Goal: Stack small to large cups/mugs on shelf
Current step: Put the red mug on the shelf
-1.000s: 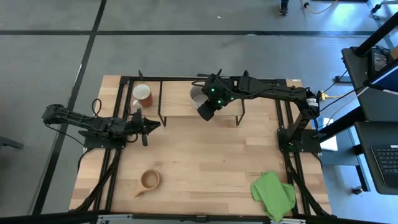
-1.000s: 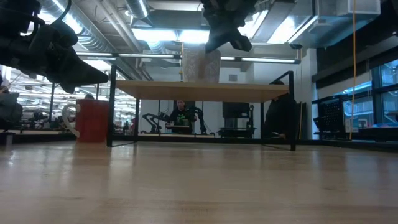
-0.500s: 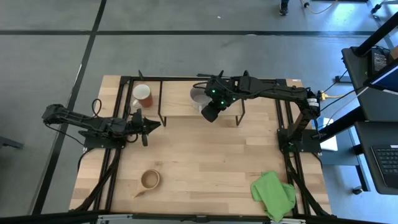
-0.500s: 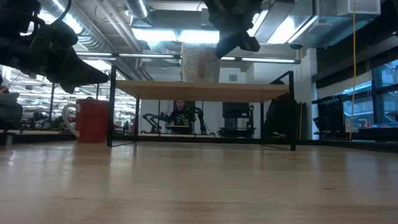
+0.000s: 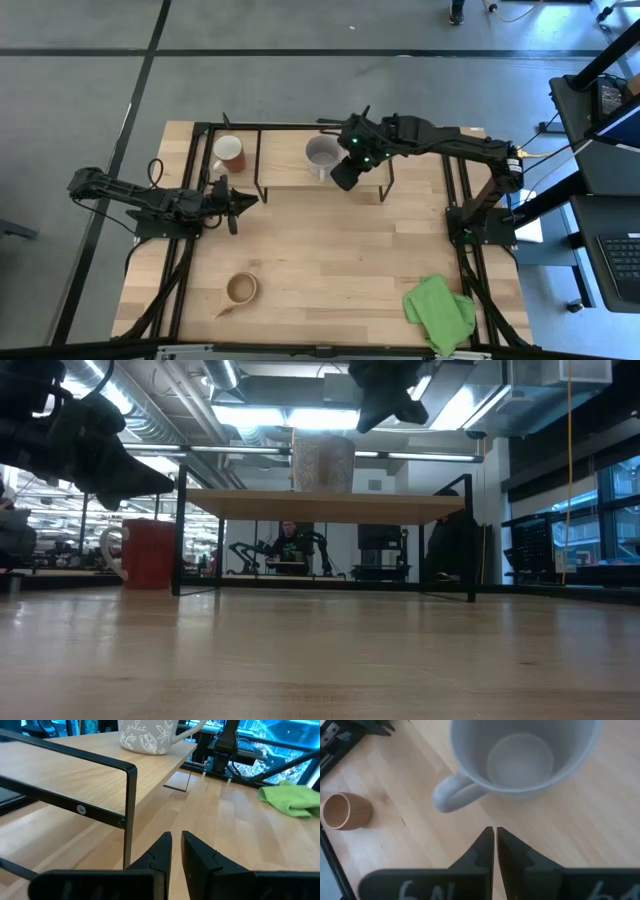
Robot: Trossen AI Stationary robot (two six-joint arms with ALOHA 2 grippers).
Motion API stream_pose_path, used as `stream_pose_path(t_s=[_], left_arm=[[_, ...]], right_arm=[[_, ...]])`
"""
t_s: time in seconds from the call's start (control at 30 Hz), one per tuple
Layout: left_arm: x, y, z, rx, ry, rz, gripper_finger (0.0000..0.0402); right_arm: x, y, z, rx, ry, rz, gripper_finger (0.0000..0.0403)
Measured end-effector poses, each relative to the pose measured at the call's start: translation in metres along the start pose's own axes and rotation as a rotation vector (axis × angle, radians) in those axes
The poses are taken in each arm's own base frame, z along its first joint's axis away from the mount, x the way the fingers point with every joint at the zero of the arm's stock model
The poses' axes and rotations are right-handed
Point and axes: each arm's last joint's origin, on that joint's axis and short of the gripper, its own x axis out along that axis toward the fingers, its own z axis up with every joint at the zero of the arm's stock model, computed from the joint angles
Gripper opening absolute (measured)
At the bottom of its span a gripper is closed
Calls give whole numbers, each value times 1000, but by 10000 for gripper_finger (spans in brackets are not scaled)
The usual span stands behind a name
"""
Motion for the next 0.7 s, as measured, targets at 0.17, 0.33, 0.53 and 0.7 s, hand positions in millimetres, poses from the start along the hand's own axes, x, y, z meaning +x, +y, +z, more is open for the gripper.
stream_pose_path(t_s=[0.17, 0.33, 0.53, 0.7], left_arm=[[0, -2, 8, -313, -76, -32, 35], [-1, -3, 14, -286, -129, -36, 35], [-5, -2, 30, -425, -313, 13, 35], [-9, -7, 42, -476, -386, -145, 35]], right_arm=[[-8, -2, -2, 25, -11, -32, 23], [-11, -3, -4, 48, -7, -43, 23], [-12, -4, -7, 49, 12, -55, 23], [-12, -1, -8, 41, 13, -52, 23]])
